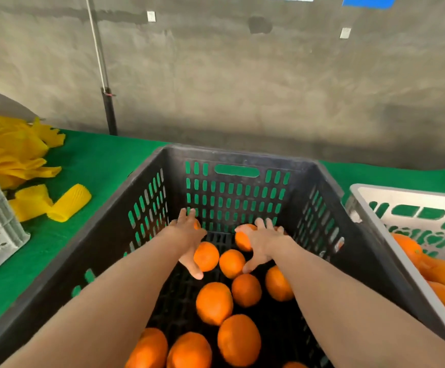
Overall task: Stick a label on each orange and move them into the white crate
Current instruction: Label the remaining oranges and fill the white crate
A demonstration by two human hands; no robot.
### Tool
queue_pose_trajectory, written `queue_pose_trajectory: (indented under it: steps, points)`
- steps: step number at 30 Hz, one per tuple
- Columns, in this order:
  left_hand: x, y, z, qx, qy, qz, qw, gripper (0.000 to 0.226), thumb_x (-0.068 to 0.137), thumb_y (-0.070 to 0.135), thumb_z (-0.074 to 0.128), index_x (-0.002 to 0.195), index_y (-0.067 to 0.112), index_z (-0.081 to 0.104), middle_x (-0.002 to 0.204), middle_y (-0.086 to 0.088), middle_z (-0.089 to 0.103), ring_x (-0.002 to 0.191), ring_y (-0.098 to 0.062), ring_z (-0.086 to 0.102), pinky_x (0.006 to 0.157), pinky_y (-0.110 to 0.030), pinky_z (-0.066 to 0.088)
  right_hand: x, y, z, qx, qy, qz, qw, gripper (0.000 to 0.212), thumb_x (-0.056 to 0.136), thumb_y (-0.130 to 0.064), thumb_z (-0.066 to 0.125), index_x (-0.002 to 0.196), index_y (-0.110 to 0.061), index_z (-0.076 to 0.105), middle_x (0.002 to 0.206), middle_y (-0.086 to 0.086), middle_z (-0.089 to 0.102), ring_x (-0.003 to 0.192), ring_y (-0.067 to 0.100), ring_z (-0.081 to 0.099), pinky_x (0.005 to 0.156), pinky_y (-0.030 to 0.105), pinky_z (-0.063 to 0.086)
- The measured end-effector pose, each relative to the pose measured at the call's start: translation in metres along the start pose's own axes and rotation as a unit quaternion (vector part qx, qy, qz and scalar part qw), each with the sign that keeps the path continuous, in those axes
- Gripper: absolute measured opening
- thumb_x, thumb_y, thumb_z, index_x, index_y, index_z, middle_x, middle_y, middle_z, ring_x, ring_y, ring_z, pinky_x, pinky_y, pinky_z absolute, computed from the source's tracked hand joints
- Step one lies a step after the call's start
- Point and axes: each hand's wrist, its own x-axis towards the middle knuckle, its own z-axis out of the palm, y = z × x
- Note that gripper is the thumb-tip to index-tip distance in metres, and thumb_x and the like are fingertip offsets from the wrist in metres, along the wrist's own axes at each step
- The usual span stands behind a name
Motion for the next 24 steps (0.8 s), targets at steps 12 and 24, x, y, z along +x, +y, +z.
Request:
queue_pose_trajectory:
  steps: [12, 24]
  points:
    - [0.047, -0.007, 0.021, -0.151, 0.004, -0.019, 0.988, 0.088, 0.070, 0.079, 0.055, 0.145, 0.038, 0.033, 0.157, -0.014, -0.015, 0.141, -0.043, -0.019, 0.111, -0.063, 0.014, 0.009, 0.011, 0.033, 0.016, 0.096, 0.002, 0.995, 0.081, 0.092, -0.015, 0.056, 0.145, -0.038, 0.001, 0.145, 0.016, 0.024, 0.125, 0.041, 0.037, 0.094, 0.054, 0.042]
    - [0.025, 0.019, 0.021, -0.103, -0.049, -0.067, 0.991, 0.096, 0.077, 0.070, 0.056, 0.151, 0.019, 0.021, 0.156, -0.022, -0.003, 0.139, -0.052, 0.006, 0.107, -0.052, 0.028, -0.049, 0.000, -0.053, -0.002, -0.126, -0.041, 0.991, 0.078, 0.092, -0.046, 0.055, 0.150, -0.026, 0.007, 0.153, 0.008, 0.024, 0.130, 0.037, 0.037, 0.098, 0.048, 0.040]
